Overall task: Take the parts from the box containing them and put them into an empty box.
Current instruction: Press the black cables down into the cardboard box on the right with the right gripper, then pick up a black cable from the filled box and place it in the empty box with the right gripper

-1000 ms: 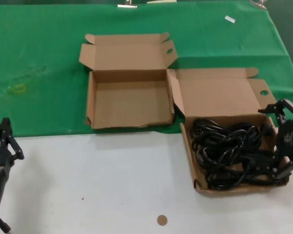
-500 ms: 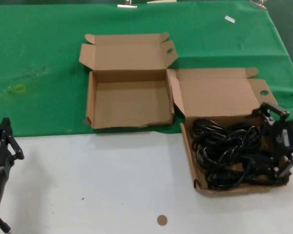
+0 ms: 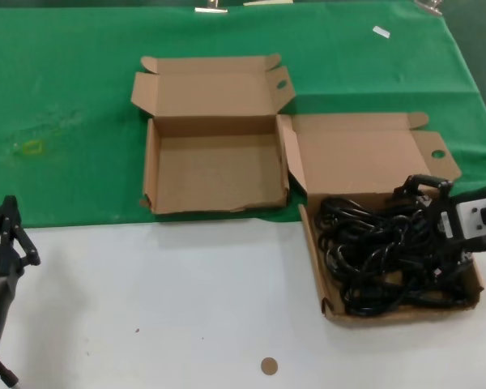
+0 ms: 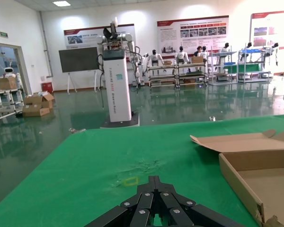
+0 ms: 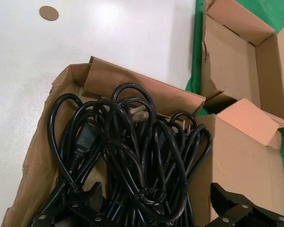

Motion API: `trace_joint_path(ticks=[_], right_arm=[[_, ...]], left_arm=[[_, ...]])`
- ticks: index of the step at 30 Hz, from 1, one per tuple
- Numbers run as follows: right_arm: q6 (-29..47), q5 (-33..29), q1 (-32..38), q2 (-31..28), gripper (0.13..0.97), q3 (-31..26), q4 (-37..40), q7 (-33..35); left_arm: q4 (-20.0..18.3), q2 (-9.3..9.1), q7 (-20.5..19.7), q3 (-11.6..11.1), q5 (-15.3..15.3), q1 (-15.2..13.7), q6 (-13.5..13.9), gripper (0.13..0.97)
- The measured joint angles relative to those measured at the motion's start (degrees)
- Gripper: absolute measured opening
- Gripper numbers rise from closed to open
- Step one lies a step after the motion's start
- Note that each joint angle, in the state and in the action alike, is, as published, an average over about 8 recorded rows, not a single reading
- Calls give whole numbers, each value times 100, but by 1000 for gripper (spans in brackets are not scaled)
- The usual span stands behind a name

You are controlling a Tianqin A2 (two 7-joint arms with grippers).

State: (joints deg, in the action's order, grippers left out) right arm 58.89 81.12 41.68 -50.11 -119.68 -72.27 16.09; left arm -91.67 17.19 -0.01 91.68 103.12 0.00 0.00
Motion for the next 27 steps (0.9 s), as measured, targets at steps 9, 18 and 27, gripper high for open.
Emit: trace_joint_path(ticks=[9,18,27], right_arm=[[142,-222,112,176,747,-17,148,-41],[288,-393,150,219,544,-25,177,-154],[399,-454,128,196,360,26,56,-292]], left_arm=[[0,0,0,0,0,0,0,144],[0,0,0,0,0,0,0,144],[0,0,0,0,0,0,0,144]])
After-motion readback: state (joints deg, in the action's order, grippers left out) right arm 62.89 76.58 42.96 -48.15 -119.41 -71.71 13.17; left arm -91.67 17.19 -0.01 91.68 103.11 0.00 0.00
